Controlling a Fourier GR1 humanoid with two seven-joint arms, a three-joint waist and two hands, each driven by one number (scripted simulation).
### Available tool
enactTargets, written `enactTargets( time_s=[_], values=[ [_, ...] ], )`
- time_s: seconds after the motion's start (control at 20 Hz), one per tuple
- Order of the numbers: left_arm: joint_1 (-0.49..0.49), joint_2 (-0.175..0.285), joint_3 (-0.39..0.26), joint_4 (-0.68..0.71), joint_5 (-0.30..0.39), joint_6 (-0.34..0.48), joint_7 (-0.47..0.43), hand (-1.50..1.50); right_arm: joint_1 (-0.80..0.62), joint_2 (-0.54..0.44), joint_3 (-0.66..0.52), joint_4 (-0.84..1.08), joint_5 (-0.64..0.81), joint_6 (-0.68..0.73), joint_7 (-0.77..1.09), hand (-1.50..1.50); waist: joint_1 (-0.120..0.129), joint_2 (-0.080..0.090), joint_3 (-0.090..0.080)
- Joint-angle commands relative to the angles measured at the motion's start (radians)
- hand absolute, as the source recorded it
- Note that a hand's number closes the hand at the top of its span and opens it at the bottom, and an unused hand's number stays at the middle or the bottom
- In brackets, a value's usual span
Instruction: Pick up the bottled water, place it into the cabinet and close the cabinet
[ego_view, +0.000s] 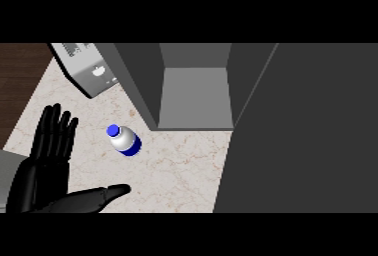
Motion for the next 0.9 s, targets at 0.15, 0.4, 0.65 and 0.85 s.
enactTargets(
  time_s=[0.15,0.4,0.65,0.85],
  values=[
    [-0.018,0.005,0.070,0.170,0.037,-0.022,-0.100,-1.50,0.020,-0.032,0.045,-0.093,0.106,-0.031,0.055,-1.50,-0.001,0.000,0.000],
    [-0.059,-0.005,0.099,0.331,0.044,-0.028,-0.167,-1.50,0.002,-0.072,-0.037,-0.080,0.024,-0.021,0.030,-1.50,-0.001,0.001,0.001],
    [-0.087,0.000,0.156,0.576,0.092,-0.089,-0.318,-1.50,0.025,-0.079,0.051,-0.086,0.098,-0.065,0.030,-1.50,-0.010,0.001,0.000],
    [-0.113,0.041,0.230,0.685,0.147,-0.143,-0.388,-1.50,-0.014,-0.083,0.059,-0.111,0.111,-0.081,0.066,-1.50,-0.006,0.000,0.000]
  ],
)
